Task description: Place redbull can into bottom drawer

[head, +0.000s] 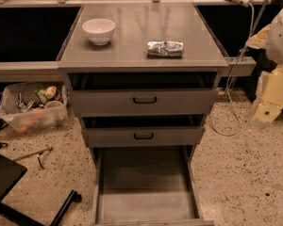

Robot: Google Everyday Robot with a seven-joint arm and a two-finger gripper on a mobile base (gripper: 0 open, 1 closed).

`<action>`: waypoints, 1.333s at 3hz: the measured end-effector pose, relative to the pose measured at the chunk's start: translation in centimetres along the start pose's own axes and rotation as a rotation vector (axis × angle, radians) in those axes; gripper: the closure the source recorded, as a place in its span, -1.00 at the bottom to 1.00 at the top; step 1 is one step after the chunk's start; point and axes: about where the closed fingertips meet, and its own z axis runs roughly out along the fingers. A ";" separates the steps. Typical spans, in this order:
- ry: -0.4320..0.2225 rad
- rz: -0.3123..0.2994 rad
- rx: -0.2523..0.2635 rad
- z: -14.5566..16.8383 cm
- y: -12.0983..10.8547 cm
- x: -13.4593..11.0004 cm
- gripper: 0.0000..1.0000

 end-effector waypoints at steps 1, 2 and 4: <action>0.000 0.000 0.000 0.0 0.0 0.0 -1.00; 0.014 -0.045 0.009 1.6 -1.7 -1.7 -1.00; -0.051 -0.177 0.075 6.8 -11.1 -8.3 -1.00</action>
Offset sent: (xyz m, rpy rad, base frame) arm 0.0574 0.0314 -0.0216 -0.0713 -0.0053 0.0906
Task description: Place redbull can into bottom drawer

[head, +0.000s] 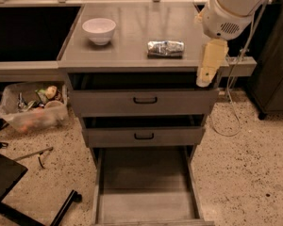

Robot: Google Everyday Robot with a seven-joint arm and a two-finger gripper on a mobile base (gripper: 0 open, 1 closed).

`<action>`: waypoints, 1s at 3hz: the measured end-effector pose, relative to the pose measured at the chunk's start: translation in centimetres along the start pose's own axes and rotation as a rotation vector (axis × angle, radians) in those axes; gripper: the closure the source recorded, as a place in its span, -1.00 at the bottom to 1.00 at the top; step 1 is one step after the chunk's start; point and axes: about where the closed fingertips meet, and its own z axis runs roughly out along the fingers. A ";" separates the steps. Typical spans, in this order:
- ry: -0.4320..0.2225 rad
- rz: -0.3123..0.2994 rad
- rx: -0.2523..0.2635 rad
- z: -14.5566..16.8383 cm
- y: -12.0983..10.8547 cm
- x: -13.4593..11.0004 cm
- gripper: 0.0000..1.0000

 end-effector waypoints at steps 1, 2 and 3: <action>-0.040 0.003 0.033 3.1 -5.7 -0.7 -1.00; -0.040 0.003 0.032 3.1 -5.7 -0.7 -1.00; -0.023 -0.007 0.056 3.9 -6.9 -0.6 -1.00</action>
Offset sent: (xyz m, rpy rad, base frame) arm 0.0482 0.0057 -0.0078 0.0215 -0.0204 0.0085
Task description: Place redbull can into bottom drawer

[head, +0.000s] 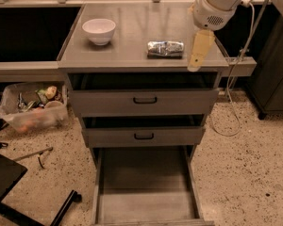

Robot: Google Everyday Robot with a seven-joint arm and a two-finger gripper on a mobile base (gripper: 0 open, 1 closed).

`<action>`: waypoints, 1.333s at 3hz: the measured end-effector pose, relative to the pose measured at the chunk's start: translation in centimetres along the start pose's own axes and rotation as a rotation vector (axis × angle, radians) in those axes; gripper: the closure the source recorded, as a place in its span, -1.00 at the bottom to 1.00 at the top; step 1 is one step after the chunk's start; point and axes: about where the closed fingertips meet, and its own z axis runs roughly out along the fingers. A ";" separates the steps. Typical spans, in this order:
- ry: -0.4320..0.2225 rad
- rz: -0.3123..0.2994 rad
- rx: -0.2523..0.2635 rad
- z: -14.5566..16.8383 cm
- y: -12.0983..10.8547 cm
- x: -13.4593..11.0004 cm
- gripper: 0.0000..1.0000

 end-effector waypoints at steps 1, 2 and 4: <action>-0.040 -0.013 0.051 2.2 -3.3 -1.1 -1.00; -0.093 -0.036 0.072 4.8 -6.5 -2.8 -1.00; -0.146 -0.049 0.027 9.9 -9.5 -4.3 -1.00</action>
Offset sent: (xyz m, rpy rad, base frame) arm 0.1350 0.0466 -0.0038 0.1184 -0.1375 0.0975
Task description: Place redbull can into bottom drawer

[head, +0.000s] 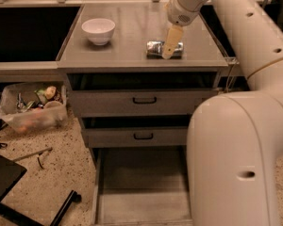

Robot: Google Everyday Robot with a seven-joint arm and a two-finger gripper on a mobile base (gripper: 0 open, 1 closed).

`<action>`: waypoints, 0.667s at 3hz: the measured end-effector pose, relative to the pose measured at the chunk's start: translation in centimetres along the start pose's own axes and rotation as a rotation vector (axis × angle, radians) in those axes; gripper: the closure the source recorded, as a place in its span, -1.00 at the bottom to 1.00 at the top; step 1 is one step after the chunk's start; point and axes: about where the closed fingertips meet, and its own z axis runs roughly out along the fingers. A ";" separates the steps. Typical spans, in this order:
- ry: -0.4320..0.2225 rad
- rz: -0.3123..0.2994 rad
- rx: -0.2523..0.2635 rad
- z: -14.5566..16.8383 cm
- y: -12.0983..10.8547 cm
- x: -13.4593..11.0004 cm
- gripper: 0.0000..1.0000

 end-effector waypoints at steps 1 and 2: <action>0.020 0.024 -0.031 1.9 -0.3 0.7 -1.00; 0.004 0.082 -0.043 3.3 -0.5 1.3 -1.00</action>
Offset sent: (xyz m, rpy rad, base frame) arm 0.0580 -0.0182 -0.0175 0.0789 0.1056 -0.1101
